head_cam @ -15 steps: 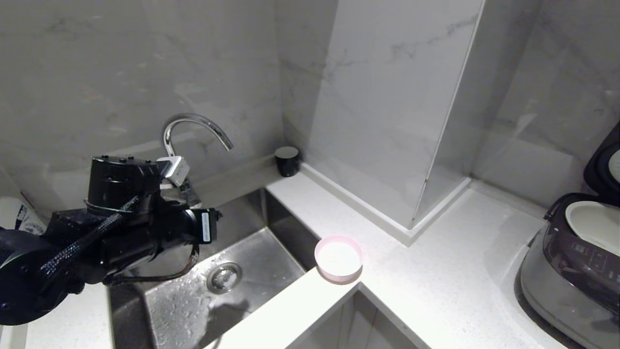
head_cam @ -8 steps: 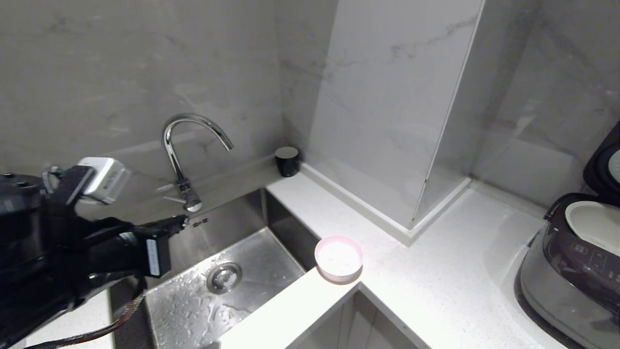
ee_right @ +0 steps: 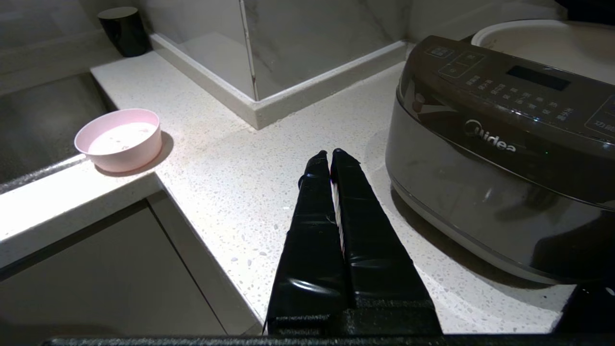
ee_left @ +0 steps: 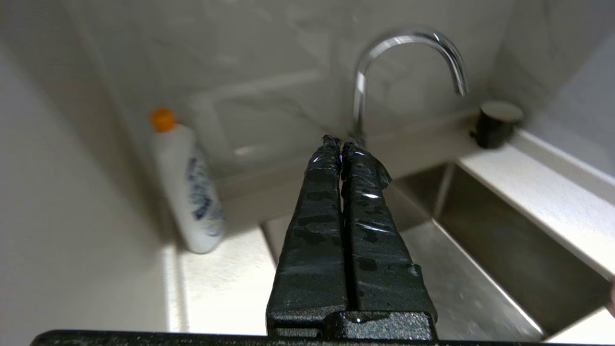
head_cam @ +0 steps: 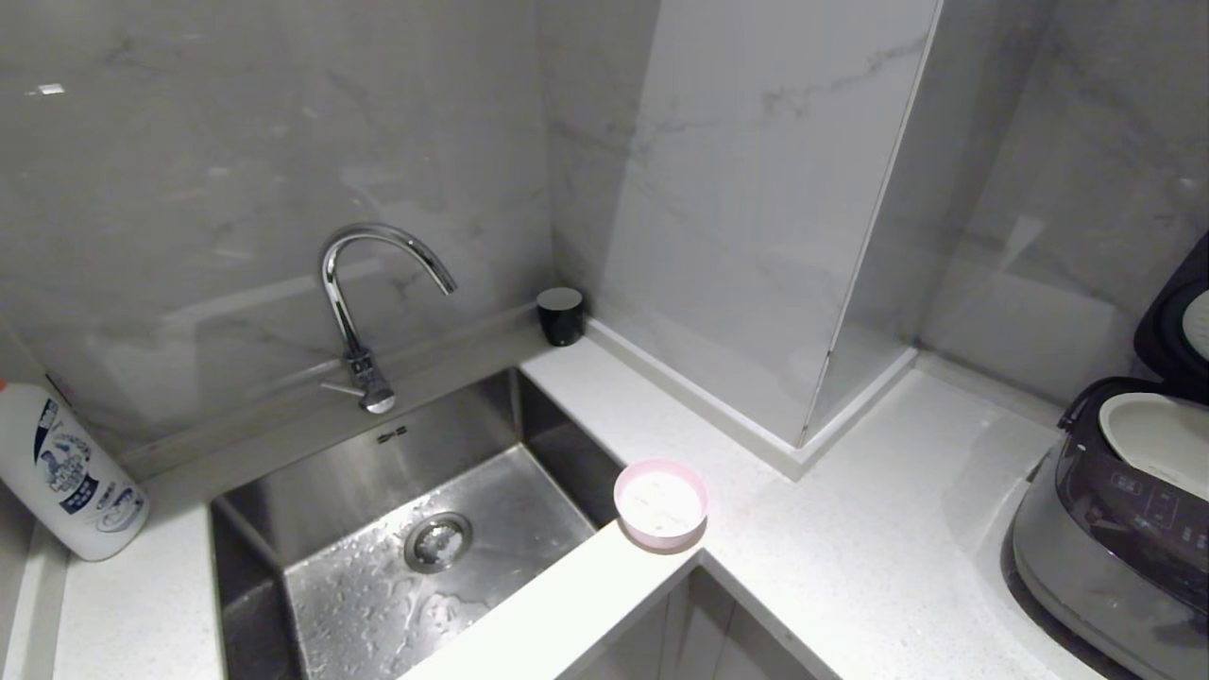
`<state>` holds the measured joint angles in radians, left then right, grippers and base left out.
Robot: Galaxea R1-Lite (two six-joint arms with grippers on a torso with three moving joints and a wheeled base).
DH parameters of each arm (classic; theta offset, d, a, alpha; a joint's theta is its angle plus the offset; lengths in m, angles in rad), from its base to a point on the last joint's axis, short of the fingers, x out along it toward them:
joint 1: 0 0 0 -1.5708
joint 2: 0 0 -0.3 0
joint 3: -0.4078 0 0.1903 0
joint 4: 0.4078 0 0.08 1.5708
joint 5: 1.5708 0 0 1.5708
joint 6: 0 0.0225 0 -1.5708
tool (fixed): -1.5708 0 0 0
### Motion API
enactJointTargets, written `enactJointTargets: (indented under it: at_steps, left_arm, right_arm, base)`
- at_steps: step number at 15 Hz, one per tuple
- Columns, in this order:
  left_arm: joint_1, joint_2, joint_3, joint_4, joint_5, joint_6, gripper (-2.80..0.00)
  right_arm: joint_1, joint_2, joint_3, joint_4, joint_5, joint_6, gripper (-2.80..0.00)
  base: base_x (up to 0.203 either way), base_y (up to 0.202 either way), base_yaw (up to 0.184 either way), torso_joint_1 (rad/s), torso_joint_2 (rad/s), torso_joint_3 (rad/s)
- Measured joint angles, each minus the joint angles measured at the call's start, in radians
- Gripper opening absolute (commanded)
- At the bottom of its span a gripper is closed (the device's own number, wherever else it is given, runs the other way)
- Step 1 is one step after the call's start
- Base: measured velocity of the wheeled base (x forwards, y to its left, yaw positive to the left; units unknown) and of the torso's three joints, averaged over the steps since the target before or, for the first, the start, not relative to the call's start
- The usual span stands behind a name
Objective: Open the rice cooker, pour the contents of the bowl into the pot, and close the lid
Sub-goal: Pick up the bowl on the table
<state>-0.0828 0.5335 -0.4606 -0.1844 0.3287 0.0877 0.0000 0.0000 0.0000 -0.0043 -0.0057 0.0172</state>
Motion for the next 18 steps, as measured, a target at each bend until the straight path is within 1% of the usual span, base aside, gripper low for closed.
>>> enactJointTargets:
  at_steps: [1, 3, 5, 6, 9, 10, 11, 13, 14, 15, 16, 17, 18]
  left_arm:
    - [0.025, -0.071, 0.018, 0.016, -0.007, 0.006, -2.8]
    - [0.05, -0.197, 0.07, 0.038, -0.033, 0.014, -2.8]
    - [0.069, -0.305, 0.124, 0.092, -0.087, 0.026, -2.8]
    - [0.077, -0.345, 0.149, 0.134, -0.145, 0.027, -2.8]
    - [0.086, -0.401, 0.193, 0.212, -0.389, 0.023, -2.8]
    - [0.087, -0.408, 0.201, 0.232, -0.459, 0.023, -2.8]
    - [0.087, -0.414, 0.208, 0.242, -0.493, 0.024, -2.8]
    - [0.087, -0.439, 0.219, 0.308, -0.499, 0.023, -2.8]
    - [0.087, -0.454, 0.231, 0.35, -0.488, 0.021, -2.8]
    - [0.087, -0.47, 0.254, 0.368, -0.46, 0.021, -2.8]
    - [0.086, -0.49, 0.282, 0.371, -0.418, 0.029, -2.8]
    - [0.085, -0.507, 0.31, 0.372, -0.378, 0.052, -2.8]
    - [0.083, -0.517, 0.329, 0.374, -0.356, 0.068, -2.8]
  right_arm:
    - [0.0, 0.0, 0.0, 0.0, 0.0, 0.0, -2.8]
    - [0.0, 0.0, 0.0, 0.0, 0.0, 0.0, -2.8]
    - [0.0, 0.0, 0.0, 0.0, 0.0, 0.001, -2.8]
    - [0.0, 0.0, 0.0, 0.0, 0.0, 0.001, -2.8]
    - [0.0, 0.0, 0.0, 0.0, 0.0, 0.001, -2.8]
    - [0.0, 0.0, 0.0, 0.0, 0.0, 0.001, -2.8]
    - [0.0, 0.0, 0.0, 0.0, 0.0, 0.001, -2.8]
    - [0.0, 0.0, 0.0, 0.0, 0.0, 0.001, -2.8]
    - [0.0, 0.0, 0.0, 0.0, 0.0, 0.001, -2.8]
    - [0.0, 0.0, 0.0, 0.0, 0.0, 0.001, -2.8]
    - [0.0, 0.0, 0.0, 0.0, 0.0, 0.001, -2.8]
    - [0.0, 0.0, 0.0, 0.0, 0.0, 0.001, -2.8]
    - [0.0, 0.0, 0.0, 0.0, 0.0, 0.001, -2.8]
  base:
    - [0.0, 0.0, 0.0, 0.0, 0.0, 0.0]
    - [0.0, 0.0, 0.0, 0.0, 0.0, 0.0]
    - [0.0, 0.0, 0.0, 0.0, 0.0, 0.0]
    - [0.0, 0.0, 0.0, 0.0, 0.0, 0.0]
    - [0.0, 0.0, 0.0, 0.0, 0.0, 0.0]
    - [0.0, 0.0, 0.0, 0.0, 0.0, 0.0]
    - [0.0, 0.0, 0.0, 0.0, 0.0, 0.0]
    - [0.0, 0.0, 0.0, 0.0, 0.0, 0.0]
    - [0.0, 0.0, 0.0, 0.0, 0.0, 0.0]
    - [0.0, 0.0, 0.0, 0.0, 0.0, 0.0]
    - [0.0, 0.0, 0.0, 0.0, 0.0, 0.0]
    - [0.0, 0.0, 0.0, 0.0, 0.0, 0.0]
    - [0.0, 0.0, 0.0, 0.0, 0.0, 0.0]
